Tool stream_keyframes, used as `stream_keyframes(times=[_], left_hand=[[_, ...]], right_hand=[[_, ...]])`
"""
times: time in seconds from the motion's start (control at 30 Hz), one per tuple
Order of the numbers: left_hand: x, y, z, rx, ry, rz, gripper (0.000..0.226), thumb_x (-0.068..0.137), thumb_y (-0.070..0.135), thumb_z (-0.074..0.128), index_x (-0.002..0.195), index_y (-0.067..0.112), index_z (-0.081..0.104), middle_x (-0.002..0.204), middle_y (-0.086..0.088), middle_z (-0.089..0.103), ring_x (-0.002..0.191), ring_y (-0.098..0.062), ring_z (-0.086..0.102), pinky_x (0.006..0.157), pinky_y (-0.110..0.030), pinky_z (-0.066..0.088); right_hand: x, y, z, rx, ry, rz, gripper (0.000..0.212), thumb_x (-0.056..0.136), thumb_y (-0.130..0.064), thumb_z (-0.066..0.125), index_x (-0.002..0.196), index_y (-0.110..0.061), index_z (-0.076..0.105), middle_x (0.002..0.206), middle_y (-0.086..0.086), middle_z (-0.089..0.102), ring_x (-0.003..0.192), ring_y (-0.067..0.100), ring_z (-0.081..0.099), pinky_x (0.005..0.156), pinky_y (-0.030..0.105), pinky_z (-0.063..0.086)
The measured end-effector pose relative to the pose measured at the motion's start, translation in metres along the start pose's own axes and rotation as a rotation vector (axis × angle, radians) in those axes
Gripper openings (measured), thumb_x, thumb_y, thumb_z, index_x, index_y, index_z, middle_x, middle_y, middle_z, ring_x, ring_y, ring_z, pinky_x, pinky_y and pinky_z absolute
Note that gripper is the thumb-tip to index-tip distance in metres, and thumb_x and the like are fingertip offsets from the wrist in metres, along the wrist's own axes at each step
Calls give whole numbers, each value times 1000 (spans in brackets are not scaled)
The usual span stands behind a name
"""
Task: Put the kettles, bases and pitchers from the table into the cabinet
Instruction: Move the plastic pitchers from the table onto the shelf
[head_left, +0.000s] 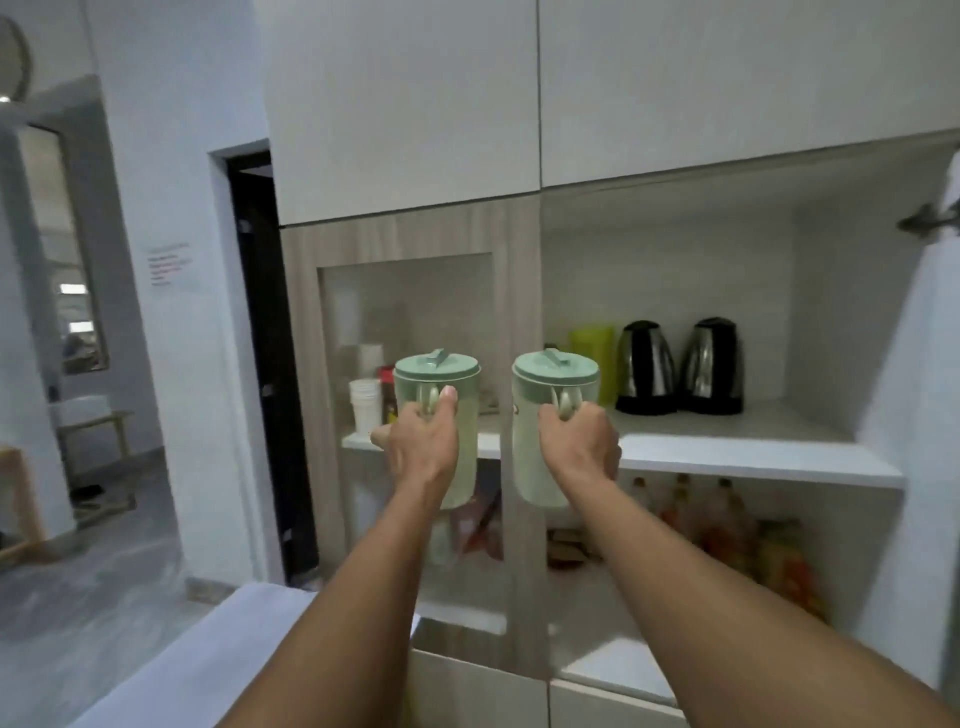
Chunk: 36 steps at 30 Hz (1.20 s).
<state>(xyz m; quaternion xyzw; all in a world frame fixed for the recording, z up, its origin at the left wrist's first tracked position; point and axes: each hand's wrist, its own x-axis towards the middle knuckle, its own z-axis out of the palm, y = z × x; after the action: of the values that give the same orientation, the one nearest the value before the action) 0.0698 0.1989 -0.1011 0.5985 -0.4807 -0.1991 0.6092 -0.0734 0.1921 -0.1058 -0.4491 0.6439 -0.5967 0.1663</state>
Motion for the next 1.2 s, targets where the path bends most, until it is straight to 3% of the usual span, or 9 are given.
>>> stream_keyframes(times=[0.23, 0.47, 0.57, 0.67, 0.77, 0.87, 1.0, 1.1, 1.2], left_hand=[[-18, 40, 208, -81, -181, 13, 49, 95, 56, 48, 99, 10, 66, 121, -16, 57, 89, -24, 52, 78, -33, 39], [-30, 70, 382, -146, -363, -2, 53, 95, 55, 48, 116, 8, 64, 126, -12, 45, 102, -26, 51, 92, -37, 41], [-32, 63, 443, -162, -449, -25, 57, 92, 59, 51, 121, 13, 64, 127, -11, 50, 109, -29, 56, 100, -39, 46], [-24, 58, 500, -180, -504, -70, 60, 90, 60, 53, 126, 13, 62, 131, -13, 54, 112, -32, 58, 102, -45, 48], [-5, 61, 555, -160, -567, -59, 56, 96, 52, 51, 134, 11, 59, 139, -20, 44, 124, -36, 49, 104, -37, 40], [17, 67, 616, -132, -624, -67, 53, 99, 48, 49, 130, 7, 61, 136, -25, 45, 123, -37, 48, 102, -32, 39], [48, 72, 684, -167, -610, -72, 59, 103, 35, 13, 135, 8, 54, 138, -21, 52, 130, -36, 49, 106, -37, 40], [72, 76, 720, -103, -618, -106, 56, 101, 44, 39, 137, 4, 55, 148, -19, 45, 132, -35, 46, 104, -30, 35], [90, 73, 748, -159, -661, -107, 52, 99, 43, 45, 137, 8, 56, 151, -16, 43, 131, -32, 45, 101, -26, 29]], right_hand=[[153, 81, -109, -108, 152, 7, 31, 92, -35, 56, 100, -6, 65, 98, 12, 70, 85, 32, 62, 69, 33, 43], [283, 156, -180, -164, 258, 50, 28, 94, -34, 57, 99, -7, 65, 84, 7, 66, 67, 21, 57, 54, 26, 36], [319, 186, -195, -216, 280, 97, 29, 96, -35, 56, 96, -7, 62, 81, 6, 63, 70, 22, 56, 59, 28, 37], [357, 217, -200, -281, 291, 148, 33, 98, -36, 52, 97, -5, 62, 68, -1, 52, 58, 12, 47, 50, 24, 30], [399, 233, -200, -303, 280, 136, 36, 98, -36, 52, 105, -3, 63, 77, 4, 57, 66, 20, 52, 58, 25, 36], [451, 249, -198, -319, 332, 153, 33, 97, -38, 57, 104, -6, 62, 88, 9, 61, 78, 26, 54, 70, 30, 42], [510, 266, -186, -356, 337, 192, 27, 95, -37, 60, 89, -11, 61, 74, 3, 58, 76, 26, 55, 70, 30, 42], [546, 276, -175, -366, 312, 177, 34, 93, -44, 58, 98, -10, 65, 96, 15, 70, 90, 32, 66, 73, 29, 47], [572, 283, -161, -386, 321, 195, 43, 94, -49, 52, 107, -9, 63, 111, 17, 68, 103, 34, 65, 75, 27, 44]])
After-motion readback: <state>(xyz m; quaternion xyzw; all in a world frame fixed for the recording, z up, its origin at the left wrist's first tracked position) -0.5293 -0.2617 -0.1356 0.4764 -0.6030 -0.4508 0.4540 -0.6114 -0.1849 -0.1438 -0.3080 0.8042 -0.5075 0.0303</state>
